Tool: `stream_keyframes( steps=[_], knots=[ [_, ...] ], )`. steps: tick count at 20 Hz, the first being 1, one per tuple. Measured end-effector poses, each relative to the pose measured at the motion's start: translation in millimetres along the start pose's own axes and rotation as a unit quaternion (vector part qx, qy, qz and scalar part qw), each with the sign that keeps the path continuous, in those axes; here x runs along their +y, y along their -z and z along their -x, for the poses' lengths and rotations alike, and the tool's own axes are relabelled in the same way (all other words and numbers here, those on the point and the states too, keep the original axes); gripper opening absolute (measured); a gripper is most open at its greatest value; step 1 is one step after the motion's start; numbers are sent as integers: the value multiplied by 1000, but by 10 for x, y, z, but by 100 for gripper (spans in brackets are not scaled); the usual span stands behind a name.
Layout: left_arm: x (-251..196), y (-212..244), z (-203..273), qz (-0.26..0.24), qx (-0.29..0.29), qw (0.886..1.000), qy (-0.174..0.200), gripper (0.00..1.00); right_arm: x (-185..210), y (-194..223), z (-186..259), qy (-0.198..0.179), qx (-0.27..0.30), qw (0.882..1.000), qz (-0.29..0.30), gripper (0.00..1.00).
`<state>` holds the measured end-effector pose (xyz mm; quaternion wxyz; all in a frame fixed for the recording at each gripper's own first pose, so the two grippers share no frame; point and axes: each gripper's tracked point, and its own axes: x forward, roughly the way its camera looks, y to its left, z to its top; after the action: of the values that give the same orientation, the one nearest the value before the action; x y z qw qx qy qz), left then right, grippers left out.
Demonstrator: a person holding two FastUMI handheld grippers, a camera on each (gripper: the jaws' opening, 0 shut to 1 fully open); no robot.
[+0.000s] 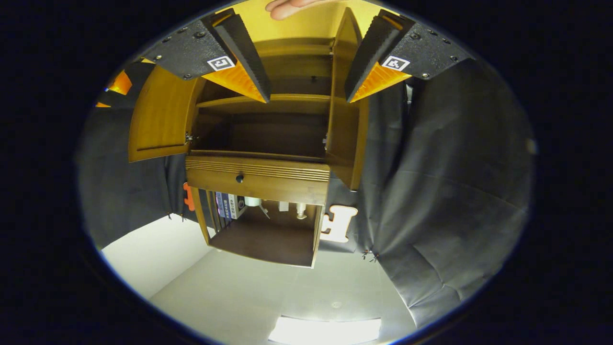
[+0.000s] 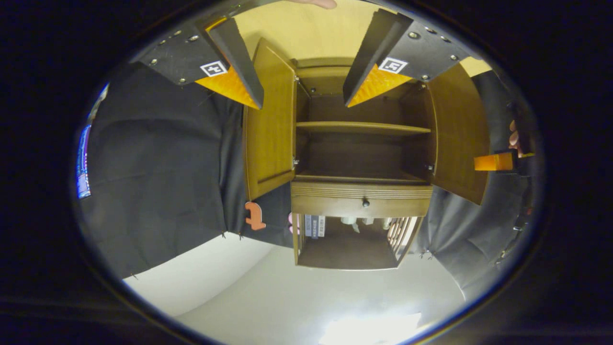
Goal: Open the right door of the double-door shoe cabinet with the right hand, and open the left door with the left hand.
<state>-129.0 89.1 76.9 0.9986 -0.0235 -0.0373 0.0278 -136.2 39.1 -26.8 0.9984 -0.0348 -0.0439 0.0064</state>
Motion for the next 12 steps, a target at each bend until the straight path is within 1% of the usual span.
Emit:
stream_keyframes(
  steps=[3,4,5,6,7,8,9,10,11,12],
  knots=[
    [-195,46,-132,20,1,1000,15,92,-123,-37,-82,23,-6,1000,-4,99],
    [-272,56,-182,24,0,1000,21,92,-103,-52,-110,18,-8,1000,-6,99],
    [-347,72,-221,26,0,999,27,95,-54,-46,-136,7,-9,1000,-8,94],
    [-416,87,-261,28,-1,999,31,92,-29,-38,-155,-1,-8,1000,-10,99],
    [-493,112,-301,29,-2,999,36,96,-28,-34,-191,-6,-8,1000,-9,99],
    [-576,156,-343,30,1,999,43,95,-29,-44,-233,-6,-10,1000,-6,99],
    [-663,215,-374,32,5,998,52,92,-68,-42,-252,0,-10,1000,-3,94],
    [-756,267,-401,30,9,998,61,96,-97,-23,-286,7,-9,1000,0,99],
    [-813,310,-422,23,9,997,68,92,-91,-2,-316,9,-8,1000,5,99],
    [-849,341,-451,11,6,998,69,92,-69,11,-361,7,-7,1000,11,99]
  ],
)
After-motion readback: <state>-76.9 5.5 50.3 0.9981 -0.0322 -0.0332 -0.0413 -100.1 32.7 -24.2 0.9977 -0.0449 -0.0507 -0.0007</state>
